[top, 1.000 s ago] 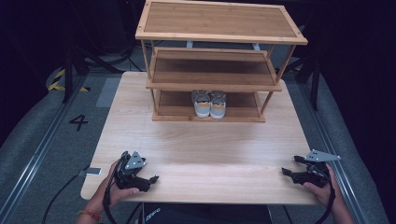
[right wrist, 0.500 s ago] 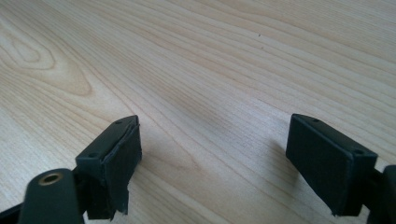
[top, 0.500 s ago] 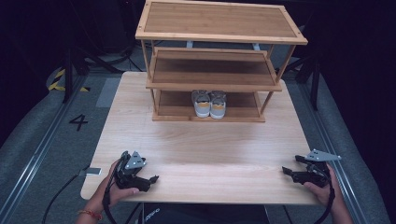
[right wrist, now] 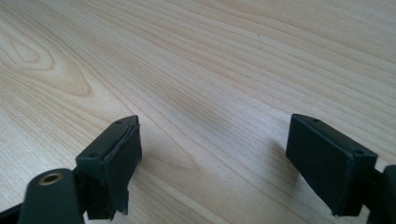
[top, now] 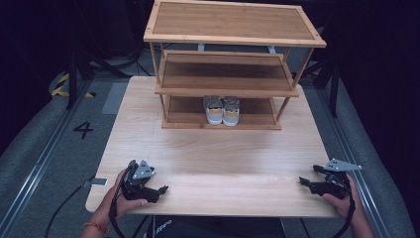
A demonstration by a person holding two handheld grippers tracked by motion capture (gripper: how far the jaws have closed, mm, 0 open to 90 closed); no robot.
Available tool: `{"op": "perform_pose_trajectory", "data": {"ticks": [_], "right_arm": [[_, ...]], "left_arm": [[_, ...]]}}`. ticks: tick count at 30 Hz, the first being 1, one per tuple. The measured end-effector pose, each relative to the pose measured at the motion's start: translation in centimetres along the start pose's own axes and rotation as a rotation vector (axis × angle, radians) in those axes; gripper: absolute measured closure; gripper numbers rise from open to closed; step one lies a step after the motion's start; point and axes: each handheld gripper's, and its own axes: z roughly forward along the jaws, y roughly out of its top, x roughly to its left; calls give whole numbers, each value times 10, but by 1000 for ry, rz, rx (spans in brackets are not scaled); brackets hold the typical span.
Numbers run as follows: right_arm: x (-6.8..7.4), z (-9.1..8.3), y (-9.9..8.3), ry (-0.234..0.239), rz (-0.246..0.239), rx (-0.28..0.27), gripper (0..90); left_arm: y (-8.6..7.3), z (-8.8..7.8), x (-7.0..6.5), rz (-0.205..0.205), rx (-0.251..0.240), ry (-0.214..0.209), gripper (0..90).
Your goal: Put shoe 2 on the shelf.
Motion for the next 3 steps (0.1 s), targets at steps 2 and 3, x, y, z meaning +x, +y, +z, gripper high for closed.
{"op": "perform_pose_trajectory", "data": {"ticks": [2,3], "right_arm": [[0,0,0,0,0,0,187],[0,0,0,0,-1,-1,188]], "left_arm": [[0,0,0,-1,0,3,145],[0,0,0,-2,-1,1,145]]}}
